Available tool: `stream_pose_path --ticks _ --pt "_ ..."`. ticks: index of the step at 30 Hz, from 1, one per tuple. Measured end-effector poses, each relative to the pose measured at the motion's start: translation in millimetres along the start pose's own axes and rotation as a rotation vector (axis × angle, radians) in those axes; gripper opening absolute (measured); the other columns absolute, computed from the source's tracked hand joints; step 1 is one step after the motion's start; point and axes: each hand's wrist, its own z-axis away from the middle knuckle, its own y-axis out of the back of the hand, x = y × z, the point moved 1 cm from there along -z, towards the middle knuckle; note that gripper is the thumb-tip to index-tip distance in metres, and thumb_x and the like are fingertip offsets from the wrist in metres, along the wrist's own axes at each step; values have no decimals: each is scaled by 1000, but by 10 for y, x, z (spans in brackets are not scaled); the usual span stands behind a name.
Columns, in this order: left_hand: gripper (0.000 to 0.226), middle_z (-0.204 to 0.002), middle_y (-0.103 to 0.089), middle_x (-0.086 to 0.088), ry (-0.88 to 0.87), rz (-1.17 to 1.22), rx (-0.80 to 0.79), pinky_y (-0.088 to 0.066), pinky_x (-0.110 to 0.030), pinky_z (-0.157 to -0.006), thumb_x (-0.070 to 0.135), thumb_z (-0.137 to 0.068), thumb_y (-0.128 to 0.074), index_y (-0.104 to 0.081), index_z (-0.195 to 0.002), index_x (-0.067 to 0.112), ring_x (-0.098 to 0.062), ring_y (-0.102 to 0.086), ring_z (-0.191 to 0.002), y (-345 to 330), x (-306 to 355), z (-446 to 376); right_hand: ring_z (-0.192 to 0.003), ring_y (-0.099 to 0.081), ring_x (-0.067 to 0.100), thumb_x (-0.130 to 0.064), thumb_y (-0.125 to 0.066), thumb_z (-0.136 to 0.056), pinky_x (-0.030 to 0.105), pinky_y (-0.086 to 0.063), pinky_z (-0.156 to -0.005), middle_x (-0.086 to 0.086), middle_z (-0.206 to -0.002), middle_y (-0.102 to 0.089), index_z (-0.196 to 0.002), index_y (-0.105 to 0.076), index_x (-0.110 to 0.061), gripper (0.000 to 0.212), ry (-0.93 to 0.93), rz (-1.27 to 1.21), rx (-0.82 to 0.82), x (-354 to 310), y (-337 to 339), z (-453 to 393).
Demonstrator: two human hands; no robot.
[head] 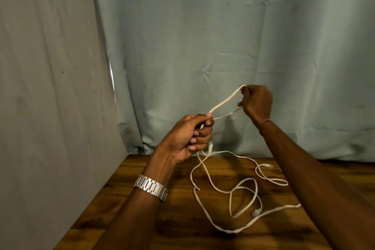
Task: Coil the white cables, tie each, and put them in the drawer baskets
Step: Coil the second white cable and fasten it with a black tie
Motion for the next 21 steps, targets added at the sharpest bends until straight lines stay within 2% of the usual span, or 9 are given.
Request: stream_pose_path --ticks 2,4,5,7,10,12,13,17,21 --pt "34 -51 -26 4 -12 31 15 -14 -18 -34 20 -105 -38 -48 -73 13 -4 -23 -35 17 20 -9 -82 -75 29 -28 -65 -98 34 -58 -78 12 -83 -76 -108 -75 -17 18 99 191 -168 -18 -25 79" --pt "35 -52 -25 3 -27 21 50 -14 -18 -34 20 -105 -38 -49 -73 13 -5 -23 -35 21 58 -30 -99 -71 36 -27 -78 -88 40 -56 -85 18 -125 -69 -151 -44 -20 72 289 387 -219 -52 -67 184" --pt "35 -53 -26 3 -35 1 74 -16 -18 -34 20 -106 -38 -50 -74 12 -5 -23 -36 28 75 -42 -97 -70 37 -26 -84 -82 39 -56 -81 17 -144 -56 -159 -24 -19 97 361 431 -205 -97 -80 263" --pt "35 -55 -28 1 -54 -62 127 -20 -18 -35 21 -107 -39 -53 -76 11 -7 -25 -38 43 97 -56 -75 -68 30 -22 -88 -77 30 -52 -63 13 -160 -36 -162 -10 -18 115 478 445 -114 -217 -64 468" --pt "34 -54 -28 1 -73 -92 169 -20 -19 -35 22 -107 -41 -55 -78 10 -7 -25 -37 48 117 -81 -55 -61 25 -20 -79 -85 32 -53 -49 13 -153 -47 -157 -31 -15 87 732 401 -50 -352 -40 718" --pt "34 -52 -27 2 -79 -95 160 -19 -20 -35 22 -106 -41 -56 -78 9 -6 -25 -35 32 123 -86 -66 -70 30 -20 -59 -96 38 -58 -55 13 -125 -69 -137 -59 -11 42 933 285 -103 -395 -45 739" --pt "35 -51 -27 2 -83 -103 152 -19 -20 -35 22 -107 -41 -56 -78 9 -6 -25 -34 23 122 -80 -70 -73 29 -22 -48 -97 39 -60 -58 11 -111 -75 -126 -67 -10 36 969 233 -134 -409 -33 730" --pt "38 -48 -31 3 -113 -136 105 -23 -21 -38 31 -106 -43 -60 -77 12 -7 -29 -34 19 118 -35 -61 -71 24 -21 -54 -101 39 -61 -61 10 -86 -77 -113 -72 -9 25 857 130 -158 -446 -14 622" --pt "40 -48 -34 2 -143 -202 44 -33 -21 -39 31 -105 -41 -60 -74 14 -10 -34 -37 -1 113 -31 -52 -68 16 -19 -58 -101 35 -60 -62 9 -83 -76 -106 -74 -9 20 689 55 -137 -519 -54 552"
